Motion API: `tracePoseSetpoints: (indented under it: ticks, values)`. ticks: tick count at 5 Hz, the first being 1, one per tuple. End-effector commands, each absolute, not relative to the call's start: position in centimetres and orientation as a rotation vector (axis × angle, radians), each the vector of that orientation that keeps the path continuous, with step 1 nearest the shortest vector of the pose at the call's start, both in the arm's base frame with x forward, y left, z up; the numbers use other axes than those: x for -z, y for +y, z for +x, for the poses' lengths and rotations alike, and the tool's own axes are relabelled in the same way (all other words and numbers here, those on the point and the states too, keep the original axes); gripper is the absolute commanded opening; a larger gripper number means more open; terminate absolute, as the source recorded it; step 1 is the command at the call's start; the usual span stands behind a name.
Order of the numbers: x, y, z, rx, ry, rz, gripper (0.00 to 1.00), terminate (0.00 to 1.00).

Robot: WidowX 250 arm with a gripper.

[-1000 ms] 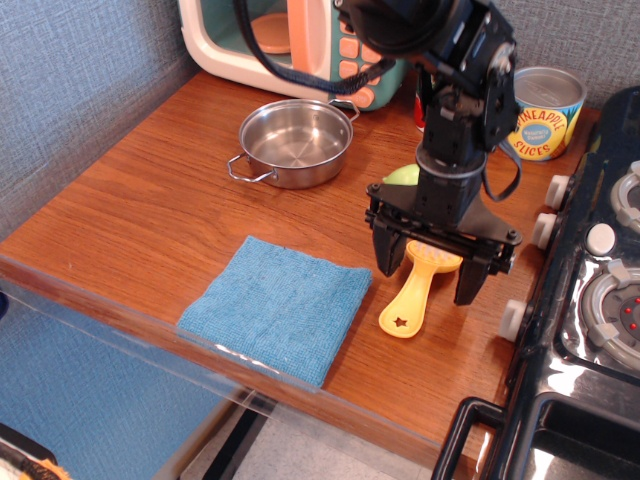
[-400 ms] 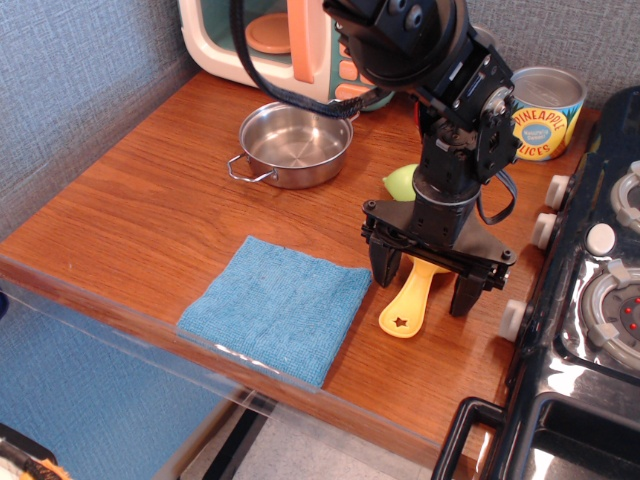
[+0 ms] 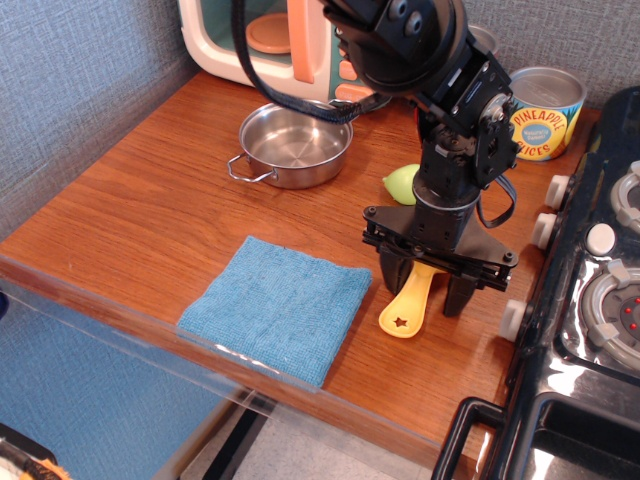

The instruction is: Move the yellow utensil to the center left

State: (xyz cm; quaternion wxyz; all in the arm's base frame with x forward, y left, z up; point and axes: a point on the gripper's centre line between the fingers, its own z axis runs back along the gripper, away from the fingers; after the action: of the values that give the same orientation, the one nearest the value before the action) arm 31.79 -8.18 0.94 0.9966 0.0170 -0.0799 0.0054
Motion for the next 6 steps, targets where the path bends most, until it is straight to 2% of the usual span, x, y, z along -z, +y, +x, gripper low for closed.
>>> tracePoseSetpoints:
  ticks: [1, 2, 3, 4, 5, 6]
  values:
    - [-1.7, -8.1, 32.0, -0.010, -0.181, 0.042, 0.00, 0.00]
    - [-3.2, -8.7, 32.5, 0.018, -0.205, 0.007, 0.00, 0.00]
    - [-6.8, -8.4, 33.1, 0.046, -0.271, -0.045, 0.00, 0.00]
    - [-9.9, -5.6, 32.9, -0.004, -0.341, -0.074, 0.00, 0.00]
    - [-11.2, -0.6, 31.6, -0.077, -0.329, -0.056, 0.00, 0.00]
    - [-11.1, 4.4, 30.8, -0.053, -0.265, -0.065, 0.00, 0.00]
